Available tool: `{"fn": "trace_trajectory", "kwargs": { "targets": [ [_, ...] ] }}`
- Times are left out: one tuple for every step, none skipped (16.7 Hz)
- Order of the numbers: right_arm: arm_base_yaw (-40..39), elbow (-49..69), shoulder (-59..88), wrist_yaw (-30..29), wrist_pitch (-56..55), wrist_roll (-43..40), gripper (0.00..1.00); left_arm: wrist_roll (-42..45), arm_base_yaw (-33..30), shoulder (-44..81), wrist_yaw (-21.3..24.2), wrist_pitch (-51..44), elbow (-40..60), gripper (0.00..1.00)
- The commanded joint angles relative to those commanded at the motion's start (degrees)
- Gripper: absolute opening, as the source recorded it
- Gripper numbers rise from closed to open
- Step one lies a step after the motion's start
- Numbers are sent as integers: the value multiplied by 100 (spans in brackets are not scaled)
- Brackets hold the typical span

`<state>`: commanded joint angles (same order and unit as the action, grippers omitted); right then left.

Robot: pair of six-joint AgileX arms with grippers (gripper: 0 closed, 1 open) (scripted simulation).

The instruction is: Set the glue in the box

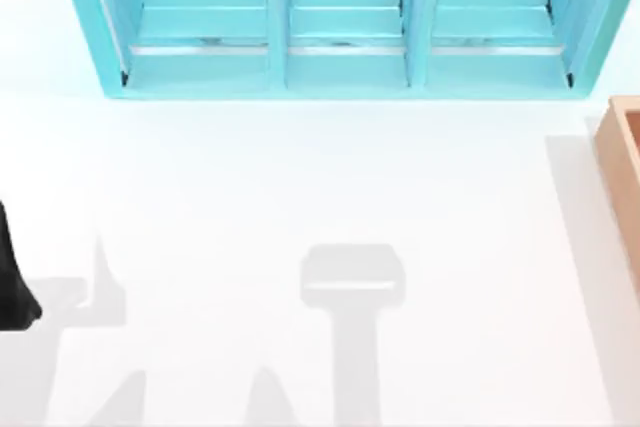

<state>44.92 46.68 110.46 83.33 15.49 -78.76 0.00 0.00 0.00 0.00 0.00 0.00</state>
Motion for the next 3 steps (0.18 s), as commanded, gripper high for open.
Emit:
{"fn": "trace_trajectory", "kwargs": {
  "targets": [
    [0, 0, 0, 0, 0, 0, 100, 0, 0, 0, 0, 0, 0, 100],
    [0, 0, 0, 0, 0, 0, 100, 0, 0, 0, 0, 0, 0, 100],
    [0, 0, 0, 0, 0, 0, 100, 0, 0, 0, 0, 0, 0, 100]
  ]
}}
